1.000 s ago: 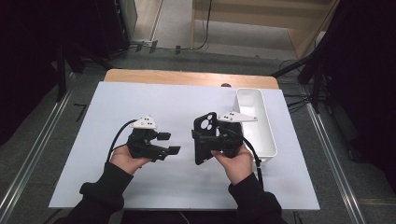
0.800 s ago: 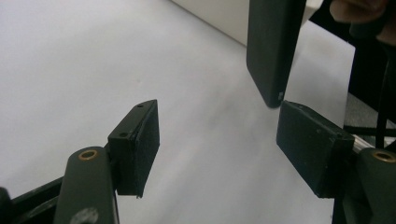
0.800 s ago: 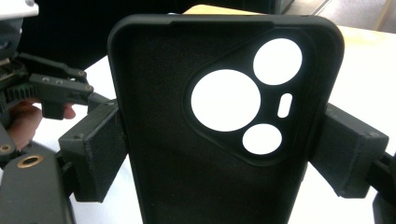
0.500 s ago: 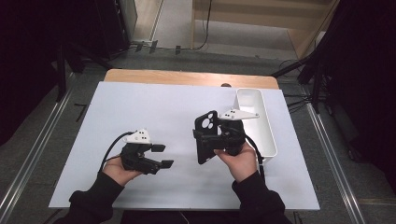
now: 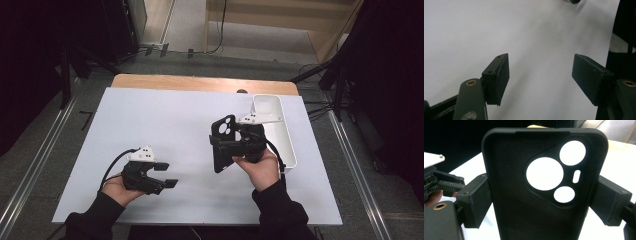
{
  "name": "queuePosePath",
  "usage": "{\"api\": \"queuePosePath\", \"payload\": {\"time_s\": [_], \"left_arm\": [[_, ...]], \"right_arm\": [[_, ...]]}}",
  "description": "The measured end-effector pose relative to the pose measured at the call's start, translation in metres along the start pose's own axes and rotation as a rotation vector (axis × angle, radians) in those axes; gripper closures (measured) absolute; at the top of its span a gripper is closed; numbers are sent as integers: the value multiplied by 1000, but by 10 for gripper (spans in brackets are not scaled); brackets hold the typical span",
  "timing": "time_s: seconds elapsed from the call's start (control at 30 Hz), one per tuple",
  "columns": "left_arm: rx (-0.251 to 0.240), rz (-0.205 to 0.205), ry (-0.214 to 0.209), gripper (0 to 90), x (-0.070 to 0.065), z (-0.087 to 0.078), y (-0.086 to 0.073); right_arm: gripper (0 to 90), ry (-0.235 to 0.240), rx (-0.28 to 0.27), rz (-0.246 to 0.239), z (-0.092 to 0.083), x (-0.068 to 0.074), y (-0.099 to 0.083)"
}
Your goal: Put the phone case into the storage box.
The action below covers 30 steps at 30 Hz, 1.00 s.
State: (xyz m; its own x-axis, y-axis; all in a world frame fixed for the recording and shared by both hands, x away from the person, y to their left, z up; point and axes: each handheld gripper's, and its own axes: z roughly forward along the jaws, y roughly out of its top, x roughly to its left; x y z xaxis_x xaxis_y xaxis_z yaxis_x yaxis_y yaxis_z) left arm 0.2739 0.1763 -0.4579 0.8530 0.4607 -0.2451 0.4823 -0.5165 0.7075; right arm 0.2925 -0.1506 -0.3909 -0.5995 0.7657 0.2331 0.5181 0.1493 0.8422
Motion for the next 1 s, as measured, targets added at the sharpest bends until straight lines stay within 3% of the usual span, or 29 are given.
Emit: {"api": "queuePosePath", "payload": {"time_s": [0.6, 1.0], "left_arm": [[-11, -42, 42, 301, 5, -17, -18], [-17, -68, 63, 301, 6, -24, -25]], "right_arm": [[116, 11, -5, -13, -3, -14, 18], [116, 5, -23, -10, -14, -28, 34]]}}
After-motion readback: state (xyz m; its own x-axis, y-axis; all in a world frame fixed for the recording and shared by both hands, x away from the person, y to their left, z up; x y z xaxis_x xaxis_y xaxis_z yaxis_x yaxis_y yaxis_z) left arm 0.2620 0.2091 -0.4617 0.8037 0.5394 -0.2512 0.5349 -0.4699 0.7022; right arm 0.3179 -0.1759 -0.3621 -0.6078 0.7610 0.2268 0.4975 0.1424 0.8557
